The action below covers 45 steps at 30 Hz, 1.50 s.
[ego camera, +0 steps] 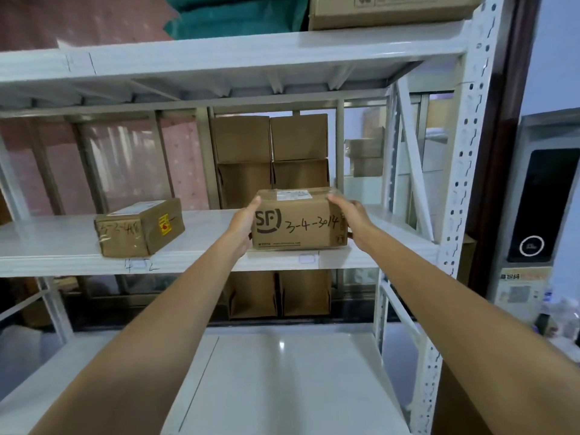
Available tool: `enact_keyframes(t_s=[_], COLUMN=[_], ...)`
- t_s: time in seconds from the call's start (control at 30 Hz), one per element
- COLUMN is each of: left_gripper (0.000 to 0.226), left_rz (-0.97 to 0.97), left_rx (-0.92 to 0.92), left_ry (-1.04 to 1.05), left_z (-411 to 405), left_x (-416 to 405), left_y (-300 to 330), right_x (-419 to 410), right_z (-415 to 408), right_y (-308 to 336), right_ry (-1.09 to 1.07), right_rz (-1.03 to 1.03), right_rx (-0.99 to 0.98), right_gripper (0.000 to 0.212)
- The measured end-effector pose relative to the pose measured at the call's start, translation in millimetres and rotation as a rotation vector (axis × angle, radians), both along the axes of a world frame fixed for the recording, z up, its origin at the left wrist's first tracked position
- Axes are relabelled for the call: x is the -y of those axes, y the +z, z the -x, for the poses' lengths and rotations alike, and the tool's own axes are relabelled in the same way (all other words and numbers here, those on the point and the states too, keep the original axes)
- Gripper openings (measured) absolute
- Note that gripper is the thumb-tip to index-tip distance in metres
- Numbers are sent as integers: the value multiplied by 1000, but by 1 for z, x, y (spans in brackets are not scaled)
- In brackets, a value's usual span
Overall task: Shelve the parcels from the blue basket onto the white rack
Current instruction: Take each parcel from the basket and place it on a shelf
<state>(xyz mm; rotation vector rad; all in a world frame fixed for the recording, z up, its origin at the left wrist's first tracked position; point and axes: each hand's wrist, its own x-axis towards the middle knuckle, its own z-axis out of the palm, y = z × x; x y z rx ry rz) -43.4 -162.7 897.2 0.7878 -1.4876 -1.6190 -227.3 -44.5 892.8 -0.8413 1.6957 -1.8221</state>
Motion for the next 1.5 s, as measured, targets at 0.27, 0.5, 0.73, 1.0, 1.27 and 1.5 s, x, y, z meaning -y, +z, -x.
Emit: enact_keyframes(t_s=[0.27, 0.5, 0.73, 1.0, 1.27, 1.5], left_gripper=[36, 36, 44, 12, 11, 8], left_rz=[-17, 9, 212, 791, 761, 603], left_rx=[21, 41, 104, -35, 132, 343], left_ry=[6, -53, -29, 498, 460, 401], left_z=[13, 8, -5, -21, -4, 46], left_x=[32, 29, 30, 15, -40, -100], left_y=[-19, -16, -22, -62, -138, -199], right_x=[17, 21, 9, -26, -75, -130], right_z=[10, 3, -13, -24, 1, 51], right_y=[-17, -15, -18, -85, -145, -199], right_ry=[-23, -63, -204, -593, -444, -259], right_rz=[-45, -49, 43, 116, -112, -262], right_rx=[-22, 14, -47, -393, -410, -399], right_gripper=[54, 54, 62, 18, 26, 35])
